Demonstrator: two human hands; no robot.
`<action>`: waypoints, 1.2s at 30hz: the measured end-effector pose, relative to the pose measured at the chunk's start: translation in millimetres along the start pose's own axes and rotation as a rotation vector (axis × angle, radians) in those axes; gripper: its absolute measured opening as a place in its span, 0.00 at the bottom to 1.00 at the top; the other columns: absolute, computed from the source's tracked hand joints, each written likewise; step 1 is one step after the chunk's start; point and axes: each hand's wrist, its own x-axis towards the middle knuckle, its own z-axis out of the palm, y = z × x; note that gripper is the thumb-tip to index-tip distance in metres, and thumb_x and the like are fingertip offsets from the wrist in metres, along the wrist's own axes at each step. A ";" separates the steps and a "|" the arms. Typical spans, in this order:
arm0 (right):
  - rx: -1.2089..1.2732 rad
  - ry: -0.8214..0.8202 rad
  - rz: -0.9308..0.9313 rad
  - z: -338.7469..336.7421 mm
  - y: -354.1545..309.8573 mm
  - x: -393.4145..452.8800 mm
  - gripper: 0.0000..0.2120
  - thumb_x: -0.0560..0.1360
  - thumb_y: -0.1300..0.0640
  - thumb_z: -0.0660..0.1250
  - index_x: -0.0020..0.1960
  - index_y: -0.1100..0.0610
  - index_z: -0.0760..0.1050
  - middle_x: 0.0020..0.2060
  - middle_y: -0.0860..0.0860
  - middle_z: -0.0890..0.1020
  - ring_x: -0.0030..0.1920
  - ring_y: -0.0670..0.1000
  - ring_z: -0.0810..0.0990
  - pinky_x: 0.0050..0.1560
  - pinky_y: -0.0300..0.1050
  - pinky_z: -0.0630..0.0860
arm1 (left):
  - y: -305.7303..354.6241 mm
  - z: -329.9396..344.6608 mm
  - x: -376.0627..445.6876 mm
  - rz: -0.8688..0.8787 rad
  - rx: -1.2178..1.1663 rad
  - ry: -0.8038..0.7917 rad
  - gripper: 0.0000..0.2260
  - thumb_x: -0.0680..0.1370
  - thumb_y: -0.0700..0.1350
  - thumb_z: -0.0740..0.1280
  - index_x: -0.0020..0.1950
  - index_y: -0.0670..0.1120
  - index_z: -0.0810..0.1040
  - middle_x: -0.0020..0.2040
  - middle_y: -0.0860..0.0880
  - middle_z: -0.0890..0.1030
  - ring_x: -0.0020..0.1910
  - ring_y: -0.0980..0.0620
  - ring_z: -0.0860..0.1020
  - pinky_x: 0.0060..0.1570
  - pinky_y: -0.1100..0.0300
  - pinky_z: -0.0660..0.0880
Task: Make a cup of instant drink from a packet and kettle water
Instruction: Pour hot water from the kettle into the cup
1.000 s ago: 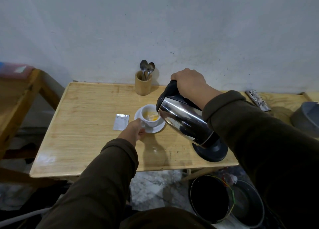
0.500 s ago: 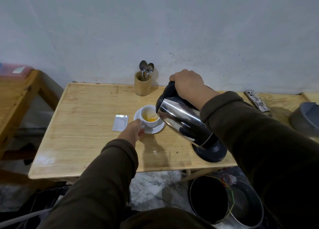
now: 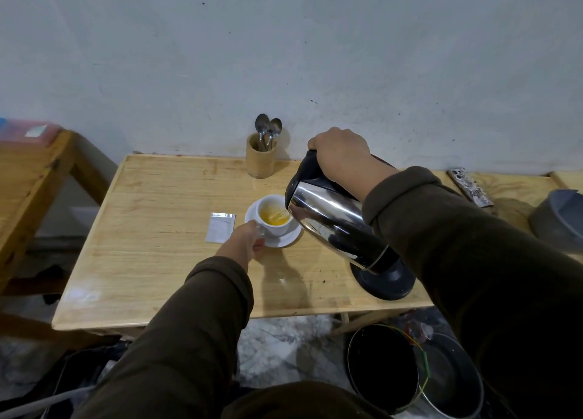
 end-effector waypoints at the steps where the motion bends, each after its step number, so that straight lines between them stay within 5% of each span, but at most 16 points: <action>1: -0.003 0.004 -0.001 0.5 0.3 -0.1 0.16 0.75 0.67 0.59 0.58 0.56 0.76 0.44 0.55 0.70 0.46 0.57 0.72 0.42 0.46 0.68 | -0.3 0.1 0.5 -0.002 0.002 0.003 0.07 0.79 0.43 0.61 0.53 0.41 0.68 0.42 0.43 0.72 0.47 0.46 0.74 0.54 0.55 0.73; 15: -0.049 0.011 0.012 3.5 -1.9 2.2 0.15 0.74 0.66 0.60 0.58 0.55 0.77 0.54 0.56 0.77 0.55 0.59 0.76 0.42 0.45 0.67 | -1.6 0.6 0.2 0.018 -0.005 0.007 0.07 0.79 0.43 0.60 0.54 0.42 0.68 0.38 0.45 0.70 0.36 0.50 0.71 0.40 0.57 0.71; 19: -0.059 0.020 0.011 3.2 -2.3 1.9 0.15 0.75 0.66 0.60 0.58 0.55 0.77 0.54 0.56 0.77 0.55 0.59 0.77 0.42 0.46 0.68 | -1.5 -0.3 -0.1 0.008 -0.005 0.003 0.08 0.78 0.44 0.61 0.55 0.42 0.68 0.40 0.44 0.72 0.47 0.47 0.73 0.50 0.55 0.71; 23: -0.050 0.023 0.005 4.2 -2.6 1.3 0.15 0.75 0.66 0.60 0.58 0.56 0.77 0.54 0.56 0.77 0.54 0.59 0.77 0.42 0.46 0.68 | -0.9 -0.7 -1.4 0.005 -0.020 -0.006 0.08 0.78 0.44 0.61 0.55 0.42 0.69 0.41 0.44 0.73 0.40 0.48 0.73 0.50 0.54 0.70; 29: 0.022 0.014 0.041 8.2 4.1 -4.3 0.14 0.74 0.67 0.60 0.57 0.56 0.76 0.45 0.56 0.73 0.48 0.58 0.74 0.42 0.46 0.67 | -6.5 -0.1 1.2 0.028 -0.041 0.019 0.19 0.79 0.49 0.59 0.66 0.39 0.71 0.52 0.41 0.74 0.51 0.45 0.73 0.62 0.51 0.73; 36: 0.184 0.027 0.123 23.4 27.3 -29.8 0.17 0.74 0.67 0.59 0.61 0.55 0.73 0.53 0.59 0.78 0.52 0.60 0.77 0.42 0.48 0.69 | -21.9 2.2 24.5 0.048 0.016 0.161 0.31 0.71 0.55 0.62 0.70 0.40 0.67 0.62 0.39 0.78 0.59 0.41 0.78 0.62 0.46 0.75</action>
